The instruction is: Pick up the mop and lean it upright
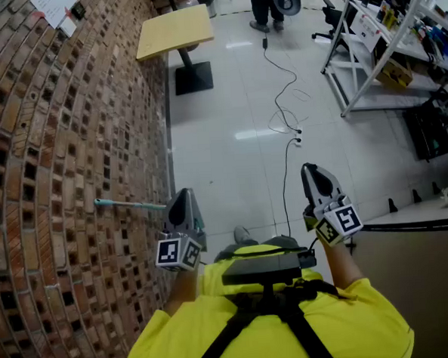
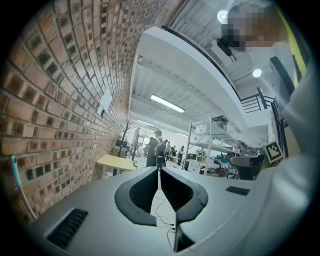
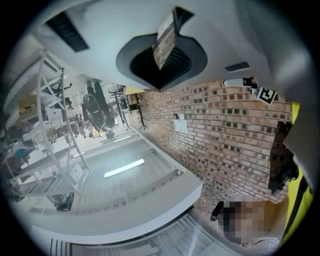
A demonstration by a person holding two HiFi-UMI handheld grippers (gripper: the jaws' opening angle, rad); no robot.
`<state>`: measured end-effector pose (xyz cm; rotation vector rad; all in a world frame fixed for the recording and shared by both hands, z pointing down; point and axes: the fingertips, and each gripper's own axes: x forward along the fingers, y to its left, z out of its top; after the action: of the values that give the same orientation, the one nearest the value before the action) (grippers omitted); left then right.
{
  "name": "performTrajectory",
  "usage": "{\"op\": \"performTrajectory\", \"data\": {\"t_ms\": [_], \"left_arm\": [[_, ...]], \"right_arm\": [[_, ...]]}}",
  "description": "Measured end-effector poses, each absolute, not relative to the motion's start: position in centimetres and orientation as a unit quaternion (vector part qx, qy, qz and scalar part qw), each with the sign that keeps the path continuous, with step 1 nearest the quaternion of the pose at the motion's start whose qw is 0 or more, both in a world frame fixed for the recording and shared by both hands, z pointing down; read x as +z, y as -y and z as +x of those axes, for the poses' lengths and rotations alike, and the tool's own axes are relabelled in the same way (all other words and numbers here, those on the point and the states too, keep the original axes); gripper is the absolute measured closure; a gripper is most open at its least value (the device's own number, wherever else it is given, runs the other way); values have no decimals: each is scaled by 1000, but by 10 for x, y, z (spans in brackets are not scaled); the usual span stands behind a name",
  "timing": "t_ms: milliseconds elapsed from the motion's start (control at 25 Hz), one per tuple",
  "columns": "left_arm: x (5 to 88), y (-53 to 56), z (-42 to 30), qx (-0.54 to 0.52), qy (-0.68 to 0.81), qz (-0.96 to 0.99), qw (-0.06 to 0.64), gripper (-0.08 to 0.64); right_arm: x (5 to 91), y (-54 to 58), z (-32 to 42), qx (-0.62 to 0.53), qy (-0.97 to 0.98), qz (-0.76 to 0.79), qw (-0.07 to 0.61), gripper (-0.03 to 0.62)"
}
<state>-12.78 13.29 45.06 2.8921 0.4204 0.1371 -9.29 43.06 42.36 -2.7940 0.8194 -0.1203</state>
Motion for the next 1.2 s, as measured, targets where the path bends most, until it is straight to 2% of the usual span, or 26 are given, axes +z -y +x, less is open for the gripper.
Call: {"op": "performTrajectory", "data": {"t_ms": [160, 400, 640, 800, 920, 1000, 1200], "left_arm": [[445, -109, -76, 42, -128, 986, 98, 543], [447, -59, -30, 32, -35, 994, 98, 543], [449, 24, 8, 27, 133, 987, 84, 543], [454, 72, -8, 25, 292, 952, 88, 543], [463, 89, -32, 23, 390, 916, 89, 542], [468, 95, -51, 30, 432, 897, 87, 470], [487, 109, -98, 29, 537, 837, 104, 469]], "right_arm": [[420, -410, -38, -34, -286, -949, 126, 588], [439, -354, 59, -59, -368, -922, 105, 588], [442, -245, 188, -69, -495, -860, 101, 588], [444, -161, 248, -81, -603, -790, 82, 588], [453, -97, 271, -89, -673, -732, 57, 588], [459, -60, 269, -100, -703, -702, 55, 588], [467, 39, 232, -114, -784, -609, 39, 588]]}}
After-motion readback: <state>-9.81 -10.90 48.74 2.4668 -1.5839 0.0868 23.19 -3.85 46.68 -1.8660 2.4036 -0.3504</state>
